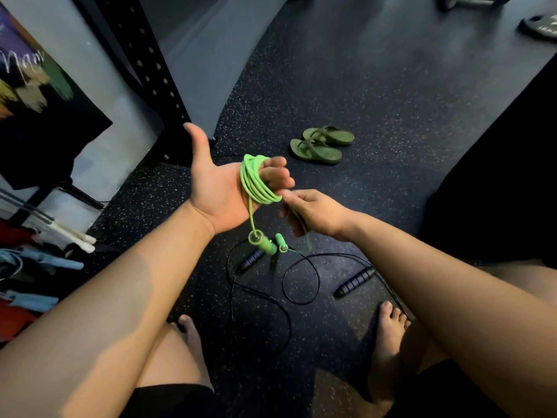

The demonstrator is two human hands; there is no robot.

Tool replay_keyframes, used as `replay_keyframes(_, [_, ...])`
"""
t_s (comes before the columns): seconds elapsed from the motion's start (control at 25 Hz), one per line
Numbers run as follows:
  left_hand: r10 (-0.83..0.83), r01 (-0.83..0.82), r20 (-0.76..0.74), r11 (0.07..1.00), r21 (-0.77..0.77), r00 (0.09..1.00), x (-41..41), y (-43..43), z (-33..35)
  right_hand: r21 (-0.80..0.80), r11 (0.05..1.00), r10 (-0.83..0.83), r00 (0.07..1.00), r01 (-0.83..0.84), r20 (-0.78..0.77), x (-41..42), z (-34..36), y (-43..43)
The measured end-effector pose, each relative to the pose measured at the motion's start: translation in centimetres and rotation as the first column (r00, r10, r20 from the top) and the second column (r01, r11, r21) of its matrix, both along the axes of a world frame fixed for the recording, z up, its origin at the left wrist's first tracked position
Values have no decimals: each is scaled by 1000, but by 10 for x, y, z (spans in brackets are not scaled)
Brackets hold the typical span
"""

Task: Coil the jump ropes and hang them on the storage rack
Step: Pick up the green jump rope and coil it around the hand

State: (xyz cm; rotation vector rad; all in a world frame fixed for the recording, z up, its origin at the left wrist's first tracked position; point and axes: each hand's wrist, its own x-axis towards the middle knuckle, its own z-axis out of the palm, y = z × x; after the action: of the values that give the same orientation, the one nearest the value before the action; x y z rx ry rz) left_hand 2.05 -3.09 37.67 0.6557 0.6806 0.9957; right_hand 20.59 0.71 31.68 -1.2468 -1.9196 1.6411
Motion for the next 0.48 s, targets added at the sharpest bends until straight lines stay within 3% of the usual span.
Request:
replay_keyframes(0.16, [259, -261, 53, 965, 32, 964, -6, 8, 3, -56, 993, 115, 972, -106, 203, 0, -4, -3])
replay_keyframes(0.28, [369, -369, 19, 928, 43, 929, -10, 15, 1, 7, 970, 227, 920, -242, 318, -2, 3, -6])
replay_keyframes(0.36, [397, -392, -101, 918, 59, 912, -9, 19, -3, 148, 935, 248, 892, -323, 378, -5, 10, -7])
replay_keyframes(0.48, [356, -353, -406, 932, 86, 842, -5, 24, -14, 371, 858, 207, 899, -356, 386, -7, 24, -4])
